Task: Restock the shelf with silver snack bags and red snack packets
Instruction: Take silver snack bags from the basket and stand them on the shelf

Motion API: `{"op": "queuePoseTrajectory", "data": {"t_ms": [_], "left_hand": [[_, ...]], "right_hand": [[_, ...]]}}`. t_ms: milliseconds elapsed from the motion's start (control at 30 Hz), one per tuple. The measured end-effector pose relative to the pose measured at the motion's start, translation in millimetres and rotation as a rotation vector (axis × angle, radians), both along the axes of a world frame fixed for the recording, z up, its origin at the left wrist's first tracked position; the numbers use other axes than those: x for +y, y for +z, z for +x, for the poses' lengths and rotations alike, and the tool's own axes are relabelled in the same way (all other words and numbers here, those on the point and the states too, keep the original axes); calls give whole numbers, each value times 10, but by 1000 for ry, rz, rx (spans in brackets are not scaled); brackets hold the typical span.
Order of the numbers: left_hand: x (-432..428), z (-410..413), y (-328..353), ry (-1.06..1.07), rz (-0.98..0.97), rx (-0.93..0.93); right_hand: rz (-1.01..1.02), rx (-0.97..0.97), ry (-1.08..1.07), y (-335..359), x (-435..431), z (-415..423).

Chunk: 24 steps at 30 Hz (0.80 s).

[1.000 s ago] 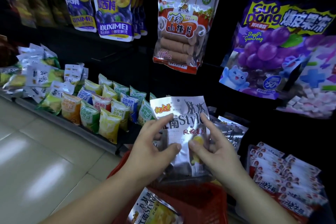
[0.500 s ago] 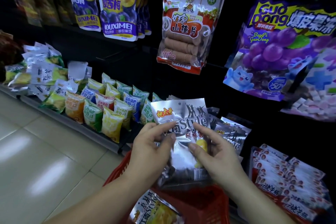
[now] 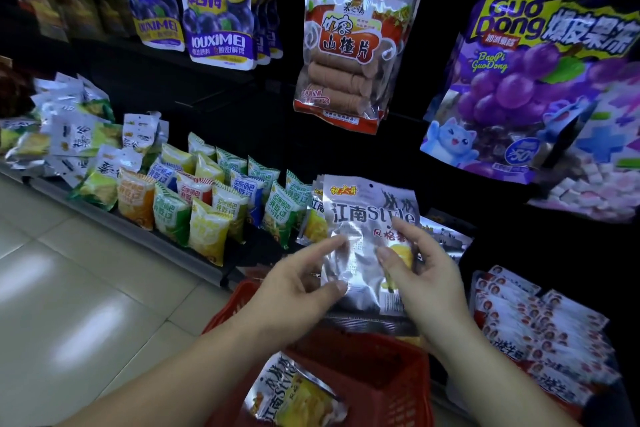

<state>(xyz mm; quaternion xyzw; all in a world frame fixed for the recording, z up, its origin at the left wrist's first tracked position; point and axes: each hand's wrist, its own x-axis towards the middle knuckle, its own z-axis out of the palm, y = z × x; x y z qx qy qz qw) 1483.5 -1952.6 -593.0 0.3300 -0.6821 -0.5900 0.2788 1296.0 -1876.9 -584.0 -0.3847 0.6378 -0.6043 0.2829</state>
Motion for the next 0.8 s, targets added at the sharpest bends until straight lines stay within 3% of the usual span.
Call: {"op": "queuePoseTrajectory", "data": {"t_ms": [133,200,333,467,500,600,633,700,767,800], "left_hand": [[-41,7,32,149,-94,10],[-55,20,41,198,-139,26],[-52,15,-1,138,-232,-18],[-58,-11,-90,209,-531,-127],[-45,-22,-108,197,-631,-135],[116,-65,-126,58,-831,-134],[187,-84,-132,-20,-880,-142],[320,-115,-134,-198,-851,-155],[331,-124,-99,-264,-587,-109],[286,-127,-86,-200,-510,-80]], "right_hand": [[144,-94,268,68,64,-128],[252,-3,397,53,95,-168],[307,204,297,-30,66,-143],[212,334,171,11,89,-120],[159,261,177,35,92,-75],[62,-217,171,78,28,89],[64,-272,132,38,-10,107],[80,-204,-10,-46,-67,87],[112,-115,-98,-128,-85,14],[130,-101,-91,-136,-82,-2]]}}
